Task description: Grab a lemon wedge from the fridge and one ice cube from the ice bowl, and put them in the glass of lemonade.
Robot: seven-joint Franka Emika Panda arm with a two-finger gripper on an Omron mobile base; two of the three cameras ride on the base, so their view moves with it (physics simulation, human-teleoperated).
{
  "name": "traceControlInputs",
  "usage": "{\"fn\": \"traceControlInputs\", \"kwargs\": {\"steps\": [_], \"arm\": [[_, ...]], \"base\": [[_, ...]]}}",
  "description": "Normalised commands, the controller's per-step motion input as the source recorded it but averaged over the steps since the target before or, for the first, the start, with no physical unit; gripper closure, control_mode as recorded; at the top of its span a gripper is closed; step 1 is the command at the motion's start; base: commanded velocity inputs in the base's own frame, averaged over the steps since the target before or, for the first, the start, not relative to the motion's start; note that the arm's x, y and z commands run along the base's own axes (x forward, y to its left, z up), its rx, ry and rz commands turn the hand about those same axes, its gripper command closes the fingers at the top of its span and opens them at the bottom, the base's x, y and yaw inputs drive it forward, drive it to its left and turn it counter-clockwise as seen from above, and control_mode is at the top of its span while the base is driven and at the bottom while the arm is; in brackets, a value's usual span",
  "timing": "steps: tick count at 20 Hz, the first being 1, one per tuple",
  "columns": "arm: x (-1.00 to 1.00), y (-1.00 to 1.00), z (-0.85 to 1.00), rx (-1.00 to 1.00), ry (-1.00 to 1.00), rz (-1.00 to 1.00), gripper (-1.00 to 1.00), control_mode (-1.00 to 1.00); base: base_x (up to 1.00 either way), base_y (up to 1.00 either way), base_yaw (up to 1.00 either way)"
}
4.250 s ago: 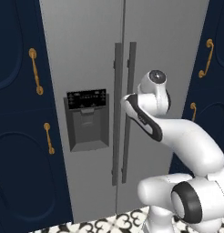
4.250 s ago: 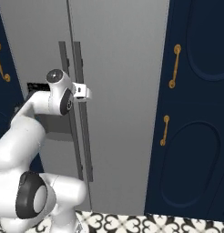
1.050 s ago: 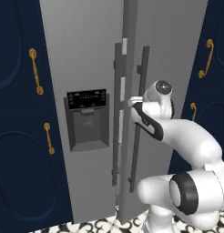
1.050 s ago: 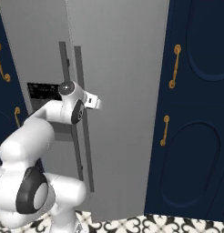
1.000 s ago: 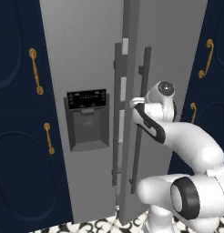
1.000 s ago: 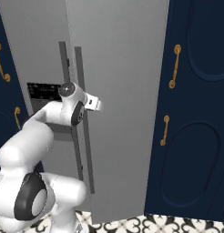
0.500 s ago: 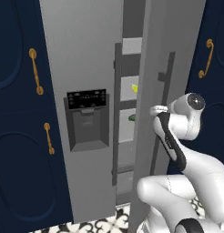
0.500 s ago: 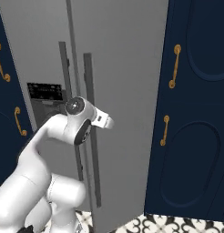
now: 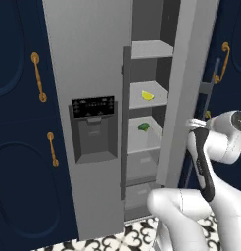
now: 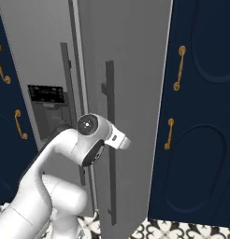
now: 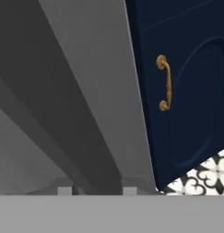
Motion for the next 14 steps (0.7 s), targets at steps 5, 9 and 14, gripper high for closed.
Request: {"fn": "traceControlInputs", "kwargs": {"steps": [5,9,14], "arm": [[-0.75,-0.18,0.54,0.03,-0.04,-0.03,-1.00,-1.00],[-0.94,0.17,0.99,-0.03,-0.18,0.02,-1.00,-1.00],[-0.75,0.65,1.00,-0.27,-0.06,0.10,-1.00,-1.00]], "base": [[0.00,0.00,0.00],[0.00,0.00,0.00],[0.00,0.00,0.00]]}}
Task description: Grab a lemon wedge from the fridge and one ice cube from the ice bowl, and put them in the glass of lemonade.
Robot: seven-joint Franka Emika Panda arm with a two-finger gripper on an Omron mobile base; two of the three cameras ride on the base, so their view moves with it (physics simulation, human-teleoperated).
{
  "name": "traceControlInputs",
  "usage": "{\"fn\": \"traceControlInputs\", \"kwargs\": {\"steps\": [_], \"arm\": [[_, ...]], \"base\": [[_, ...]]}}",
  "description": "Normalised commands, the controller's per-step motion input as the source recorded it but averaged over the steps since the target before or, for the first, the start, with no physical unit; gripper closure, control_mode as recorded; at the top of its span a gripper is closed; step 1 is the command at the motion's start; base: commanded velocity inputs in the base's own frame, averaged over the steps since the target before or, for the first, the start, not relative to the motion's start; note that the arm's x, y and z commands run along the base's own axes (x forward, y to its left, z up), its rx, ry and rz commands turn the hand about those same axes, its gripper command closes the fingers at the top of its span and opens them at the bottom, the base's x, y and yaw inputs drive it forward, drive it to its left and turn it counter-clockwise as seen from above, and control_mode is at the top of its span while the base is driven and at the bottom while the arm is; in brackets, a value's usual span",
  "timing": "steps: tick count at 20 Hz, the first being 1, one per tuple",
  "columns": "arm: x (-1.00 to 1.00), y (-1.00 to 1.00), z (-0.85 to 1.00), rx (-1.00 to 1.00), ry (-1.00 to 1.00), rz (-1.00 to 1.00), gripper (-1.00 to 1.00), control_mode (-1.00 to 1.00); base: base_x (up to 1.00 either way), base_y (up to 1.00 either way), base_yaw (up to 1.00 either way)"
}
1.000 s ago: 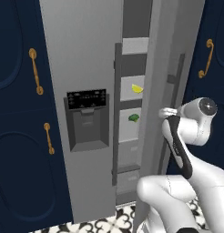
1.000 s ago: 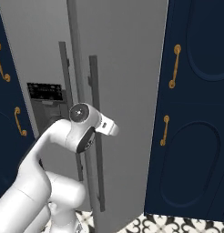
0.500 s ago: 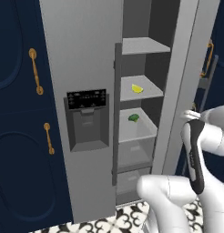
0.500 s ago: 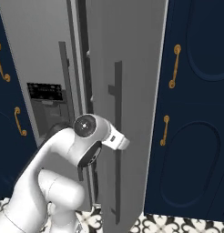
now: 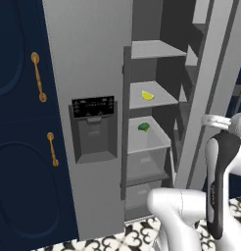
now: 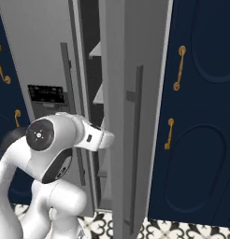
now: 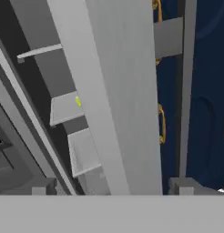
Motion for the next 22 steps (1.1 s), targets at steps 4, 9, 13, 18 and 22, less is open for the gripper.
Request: {"fn": "traceControlInputs", "kwargs": {"steps": [4,9,13,18,22], "arm": [[-0.33,0.91,0.84,-0.43,0.13,0.09,-1.00,-1.00],[0.37,0.79,0.28,-0.52,0.30,0.02,-1.00,-1.00],[0.85,0.33,-0.14,-0.52,0.38,0.09,-1.00,-1.00],[0.91,-0.07,-0.73,-0.41,0.35,0.13,-1.00,-1.00],[0.61,-0.43,-0.51,-0.29,0.18,0.03,-1.00,-1.00]], "base": [[0.00,0.00,0.00],[0.00,0.00,0.00],[0.00,0.00,0.00],[0.00,0.00,0.00],[0.00,0.00,0.00]]}}
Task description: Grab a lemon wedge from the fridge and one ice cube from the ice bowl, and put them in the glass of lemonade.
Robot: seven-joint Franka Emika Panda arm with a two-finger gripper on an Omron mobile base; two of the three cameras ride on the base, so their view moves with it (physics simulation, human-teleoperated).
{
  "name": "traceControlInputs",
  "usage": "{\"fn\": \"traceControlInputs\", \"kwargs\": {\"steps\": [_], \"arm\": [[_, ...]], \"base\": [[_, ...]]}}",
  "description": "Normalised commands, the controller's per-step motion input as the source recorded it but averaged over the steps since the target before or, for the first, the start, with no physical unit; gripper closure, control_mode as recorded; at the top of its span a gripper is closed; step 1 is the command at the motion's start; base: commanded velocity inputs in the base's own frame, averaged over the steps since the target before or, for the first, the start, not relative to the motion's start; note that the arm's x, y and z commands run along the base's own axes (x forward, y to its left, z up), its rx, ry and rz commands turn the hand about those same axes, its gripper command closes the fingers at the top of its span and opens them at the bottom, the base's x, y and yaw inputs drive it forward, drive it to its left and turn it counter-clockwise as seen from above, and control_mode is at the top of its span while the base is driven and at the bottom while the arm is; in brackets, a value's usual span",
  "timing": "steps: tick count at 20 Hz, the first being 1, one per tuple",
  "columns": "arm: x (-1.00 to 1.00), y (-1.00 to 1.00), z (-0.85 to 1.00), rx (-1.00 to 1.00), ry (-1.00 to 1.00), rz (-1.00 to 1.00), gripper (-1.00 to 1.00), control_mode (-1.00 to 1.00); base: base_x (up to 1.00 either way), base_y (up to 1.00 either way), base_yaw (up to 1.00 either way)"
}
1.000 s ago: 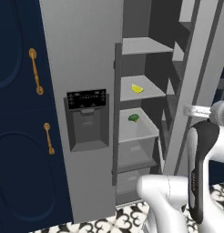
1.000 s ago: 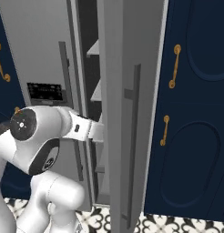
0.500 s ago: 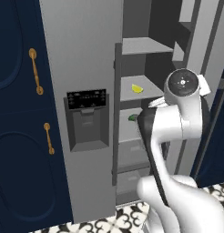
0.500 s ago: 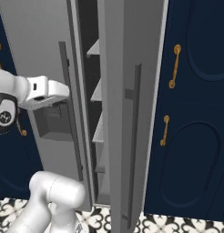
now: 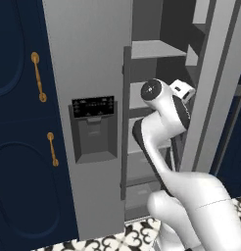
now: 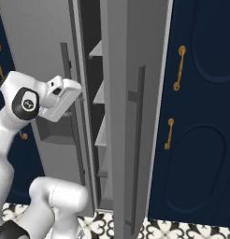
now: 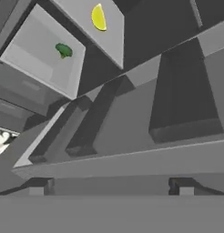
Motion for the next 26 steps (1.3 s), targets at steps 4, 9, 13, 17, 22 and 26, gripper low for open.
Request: {"fn": "traceControlInputs", "kwargs": {"steps": [4,9,13,17,22,26], "arm": [[0.25,-0.88,-0.28,-0.19,0.13,-0.03,-1.00,-1.00],[0.01,-1.00,-0.14,-0.16,0.09,-0.05,-1.00,-1.00],[0.00,-1.00,-0.08,-0.15,0.07,-0.05,-1.00,-1.00],[-0.01,-0.65,0.00,-0.09,0.00,0.00,-1.00,-1.00],[-0.05,-0.97,0.00,-0.07,0.00,-0.01,-1.00,-1.00],[-0.28,-1.00,-0.03,-0.02,0.00,-0.06,-1.00,-1.00]], "base": [[0.00,0.00,0.00],[0.00,0.00,0.00],[0.00,0.00,0.00],[0.00,0.00,0.00],[0.00,0.00,0.00],[0.00,0.00,0.00]]}}
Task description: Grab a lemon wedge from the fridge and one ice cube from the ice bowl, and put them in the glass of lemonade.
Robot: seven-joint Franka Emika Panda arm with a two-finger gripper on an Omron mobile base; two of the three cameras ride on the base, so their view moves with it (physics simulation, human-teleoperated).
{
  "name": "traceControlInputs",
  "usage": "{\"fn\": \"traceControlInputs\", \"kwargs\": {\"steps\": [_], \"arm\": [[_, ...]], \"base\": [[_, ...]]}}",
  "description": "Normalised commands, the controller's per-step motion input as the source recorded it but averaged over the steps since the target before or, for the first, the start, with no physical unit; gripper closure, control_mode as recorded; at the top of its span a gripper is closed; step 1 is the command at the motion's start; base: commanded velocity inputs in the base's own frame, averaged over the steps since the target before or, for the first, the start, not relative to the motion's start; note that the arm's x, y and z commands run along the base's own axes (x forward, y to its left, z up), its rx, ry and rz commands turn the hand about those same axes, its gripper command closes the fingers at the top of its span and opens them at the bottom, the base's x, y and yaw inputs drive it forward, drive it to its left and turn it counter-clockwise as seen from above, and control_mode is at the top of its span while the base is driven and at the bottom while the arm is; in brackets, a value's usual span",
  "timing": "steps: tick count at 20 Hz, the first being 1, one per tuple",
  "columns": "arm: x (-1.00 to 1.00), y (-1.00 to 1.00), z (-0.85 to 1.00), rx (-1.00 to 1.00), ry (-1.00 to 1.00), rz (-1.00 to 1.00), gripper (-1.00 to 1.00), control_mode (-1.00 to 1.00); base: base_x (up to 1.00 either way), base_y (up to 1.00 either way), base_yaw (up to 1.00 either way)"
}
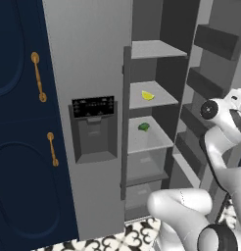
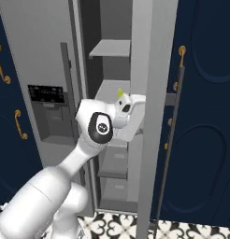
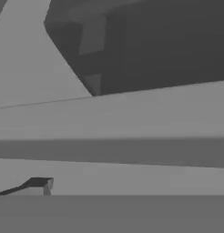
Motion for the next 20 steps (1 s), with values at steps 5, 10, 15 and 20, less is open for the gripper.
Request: {"fn": "traceControlInputs", "kwargs": {"steps": [5,10,15,20], "arm": [[-0.41,-0.53,0.42,-0.01,-0.05,-0.07,-1.00,-1.00],[-0.80,0.16,0.99,-0.09,-0.07,-0.01,-1.00,-1.00],[-0.41,0.89,0.82,-0.07,-0.07,0.00,-1.00,-1.00],[-0.04,1.00,0.28,0.17,-0.15,0.01,-1.00,-1.00]], "base": [[0.00,0.00,0.00],[0.00,0.00,0.00],[0.00,0.00,0.00],[0.00,0.00,0.00]]}}
